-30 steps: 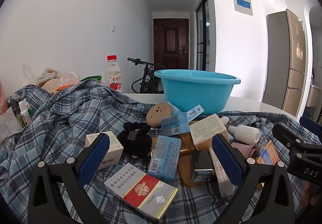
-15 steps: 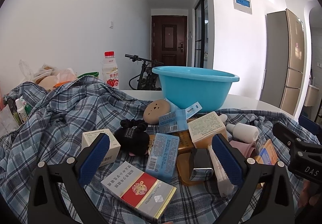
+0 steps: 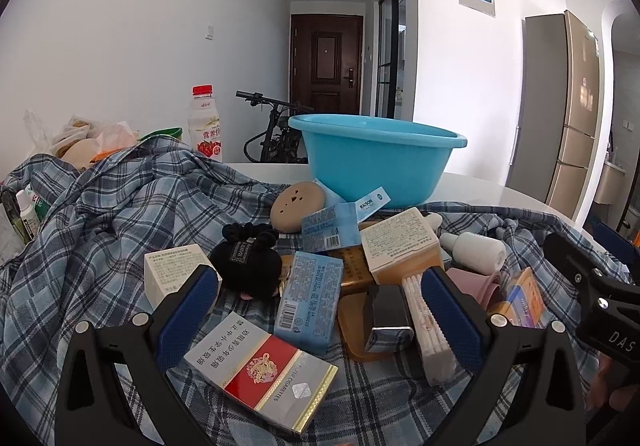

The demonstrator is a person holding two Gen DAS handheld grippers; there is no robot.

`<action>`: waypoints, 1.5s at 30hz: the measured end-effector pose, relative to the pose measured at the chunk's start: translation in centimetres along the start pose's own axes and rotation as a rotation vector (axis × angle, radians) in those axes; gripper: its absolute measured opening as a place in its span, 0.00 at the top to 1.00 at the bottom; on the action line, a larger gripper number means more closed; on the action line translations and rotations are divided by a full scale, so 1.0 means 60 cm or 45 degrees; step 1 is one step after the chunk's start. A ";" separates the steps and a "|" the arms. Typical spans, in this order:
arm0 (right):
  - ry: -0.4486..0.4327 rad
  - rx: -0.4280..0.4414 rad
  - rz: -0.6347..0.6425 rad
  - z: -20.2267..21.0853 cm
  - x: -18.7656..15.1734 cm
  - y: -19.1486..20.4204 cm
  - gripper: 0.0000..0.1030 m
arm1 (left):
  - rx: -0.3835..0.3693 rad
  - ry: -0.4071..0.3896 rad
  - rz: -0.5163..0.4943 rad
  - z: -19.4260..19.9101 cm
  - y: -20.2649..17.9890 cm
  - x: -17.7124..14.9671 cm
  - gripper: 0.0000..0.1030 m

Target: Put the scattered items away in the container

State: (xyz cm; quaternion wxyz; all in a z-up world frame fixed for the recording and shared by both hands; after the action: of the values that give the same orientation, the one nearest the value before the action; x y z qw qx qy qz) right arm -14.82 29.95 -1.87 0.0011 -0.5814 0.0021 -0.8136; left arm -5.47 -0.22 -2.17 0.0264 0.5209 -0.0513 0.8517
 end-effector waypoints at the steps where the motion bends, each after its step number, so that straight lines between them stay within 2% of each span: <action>1: -0.006 -0.008 -0.004 0.003 0.001 -0.002 0.00 | -0.016 0.020 -0.012 0.001 -0.003 0.003 0.00; 3: 0.000 -0.020 0.002 0.007 0.005 -0.005 0.00 | -0.040 0.039 -0.035 0.007 -0.008 0.015 0.00; 10: 0.162 0.116 0.024 0.004 0.035 -0.010 0.00 | -0.080 0.022 -0.067 0.034 -0.016 0.083 0.00; 15: 0.142 0.179 0.106 0.017 0.086 -0.006 0.00 | -0.024 -0.033 -0.175 0.050 -0.033 0.134 0.00; 18: 0.122 0.180 0.141 0.020 0.128 -0.011 0.00 | -0.012 -0.157 -0.207 0.079 -0.042 0.169 0.00; 23: 0.063 0.173 0.135 0.026 0.199 -0.033 0.00 | 0.032 -0.236 -0.255 0.106 -0.049 0.225 0.00; 27: 0.095 0.223 0.137 0.016 0.243 -0.042 0.00 | 0.012 -0.174 -0.210 0.095 -0.042 0.269 0.00; 30: 0.129 0.200 0.185 0.002 0.276 -0.034 0.00 | -0.032 -0.101 -0.151 0.076 -0.038 0.301 0.00; 32: 0.111 0.223 0.221 0.002 0.296 -0.023 0.00 | -0.062 -0.065 -0.108 0.063 -0.036 0.323 0.00; 35: 0.053 0.271 0.244 0.000 0.327 -0.013 0.00 | -0.087 -0.081 -0.009 0.050 -0.023 0.357 0.00; 39: 0.033 0.276 0.234 -0.027 0.356 -0.005 0.00 | -0.073 -0.141 0.142 0.033 0.004 0.386 0.00; 45: 0.070 0.238 0.216 -0.094 0.372 -0.003 0.00 | -0.026 -0.060 0.084 -0.032 0.010 0.411 0.00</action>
State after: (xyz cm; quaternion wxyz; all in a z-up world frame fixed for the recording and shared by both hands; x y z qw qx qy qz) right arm -27.37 30.07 17.41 0.1240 -0.5541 -0.0246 -0.8228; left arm -18.49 -0.84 18.87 0.0022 0.5384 -0.0779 0.8391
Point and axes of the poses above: each gripper's, at about its wrist camera, not at the fingertips, and z roughly against the way its jaws point, y to its left, x to its top, the point moved 3 cm from there along -z, roughly the way its jaws point, and after that the axes turned 3 degrees about -x, right-handed, at the moved point
